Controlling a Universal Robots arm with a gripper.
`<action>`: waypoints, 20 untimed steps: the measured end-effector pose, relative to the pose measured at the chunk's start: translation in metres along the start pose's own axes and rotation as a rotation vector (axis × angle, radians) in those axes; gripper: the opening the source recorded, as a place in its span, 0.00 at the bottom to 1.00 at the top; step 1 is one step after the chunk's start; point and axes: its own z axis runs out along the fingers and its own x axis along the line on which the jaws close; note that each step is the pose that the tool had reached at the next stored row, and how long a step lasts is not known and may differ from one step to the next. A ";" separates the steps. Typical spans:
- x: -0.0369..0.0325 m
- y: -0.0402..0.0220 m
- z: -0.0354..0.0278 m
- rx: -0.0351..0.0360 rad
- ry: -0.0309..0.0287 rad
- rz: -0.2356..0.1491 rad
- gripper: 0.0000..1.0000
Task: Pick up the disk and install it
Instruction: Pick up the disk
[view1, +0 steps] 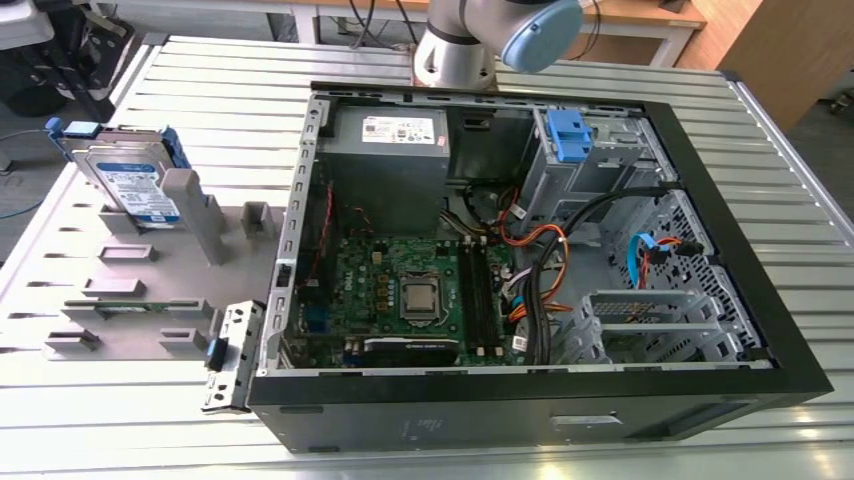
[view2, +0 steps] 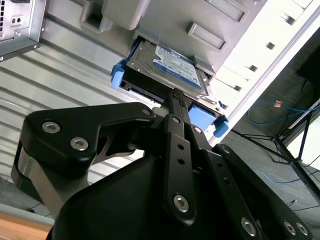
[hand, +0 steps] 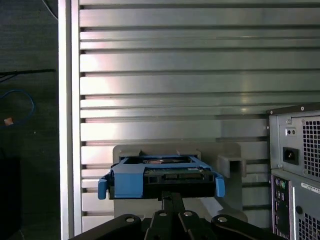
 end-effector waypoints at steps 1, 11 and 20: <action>0.0000 0.0000 0.0000 -0.0004 0.0006 -0.018 0.11; 0.0000 0.0000 0.0003 -0.0048 0.0072 -0.199 0.11; 0.0000 0.0000 0.0003 -0.0051 0.0079 -0.214 0.11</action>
